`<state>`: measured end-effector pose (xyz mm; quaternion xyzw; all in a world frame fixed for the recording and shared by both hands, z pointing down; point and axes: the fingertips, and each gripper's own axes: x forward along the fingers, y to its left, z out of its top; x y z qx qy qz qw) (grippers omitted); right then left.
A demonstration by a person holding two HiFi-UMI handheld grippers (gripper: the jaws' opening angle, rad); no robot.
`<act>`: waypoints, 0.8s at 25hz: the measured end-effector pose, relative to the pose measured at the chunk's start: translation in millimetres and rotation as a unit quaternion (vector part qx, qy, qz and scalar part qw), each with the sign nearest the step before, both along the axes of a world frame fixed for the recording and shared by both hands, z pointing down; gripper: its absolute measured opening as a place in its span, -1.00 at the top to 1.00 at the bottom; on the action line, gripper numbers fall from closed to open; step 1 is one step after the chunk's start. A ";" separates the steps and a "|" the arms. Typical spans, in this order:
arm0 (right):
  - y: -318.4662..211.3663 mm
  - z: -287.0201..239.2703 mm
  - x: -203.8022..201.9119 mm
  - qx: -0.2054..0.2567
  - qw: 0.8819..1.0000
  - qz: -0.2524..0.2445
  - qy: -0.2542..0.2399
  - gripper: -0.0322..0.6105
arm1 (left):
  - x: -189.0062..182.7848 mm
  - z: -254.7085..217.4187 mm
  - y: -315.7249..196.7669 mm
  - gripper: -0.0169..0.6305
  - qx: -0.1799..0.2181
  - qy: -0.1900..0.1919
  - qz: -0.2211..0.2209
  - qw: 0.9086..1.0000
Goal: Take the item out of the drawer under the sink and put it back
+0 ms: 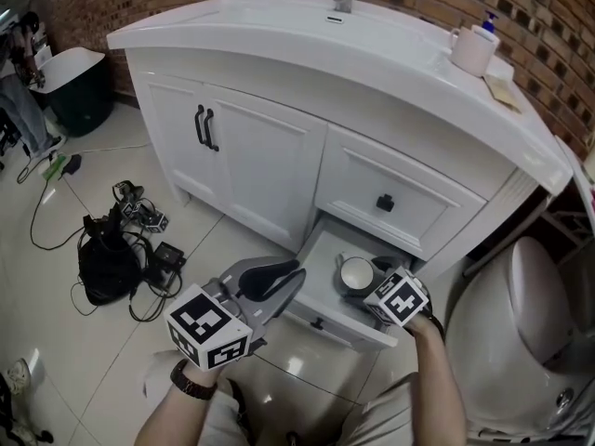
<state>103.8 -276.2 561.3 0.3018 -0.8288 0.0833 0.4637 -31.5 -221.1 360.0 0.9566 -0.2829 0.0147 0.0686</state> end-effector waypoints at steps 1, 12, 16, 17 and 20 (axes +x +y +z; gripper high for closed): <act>-2.9 2.0 -2.9 -0.002 1.000 0.000 -0.003 -0.51 | -0.5 -1.4 -0.4 0.73 0.001 0.001 -0.001 1.000; -16.0 4.3 -26.8 0.023 0.999 0.000 -0.049 -0.37 | -6.8 -5.9 0.0 0.73 0.007 0.008 -0.004 1.000; -12.2 -11.4 -36.2 0.044 0.996 -0.005 -0.077 -0.37 | -8.4 -7.8 1.8 0.72 0.011 0.011 -0.003 1.000; -10.3 -20.7 -39.7 0.053 0.995 -0.008 -0.089 -0.37 | -8.5 -8.3 2.3 0.71 0.012 0.013 -0.003 1.000; -3.1 -56.0 -48.2 0.095 0.989 -0.017 -0.114 -0.37 | -7.4 -12.4 2.2 0.69 0.015 0.021 -0.006 1.000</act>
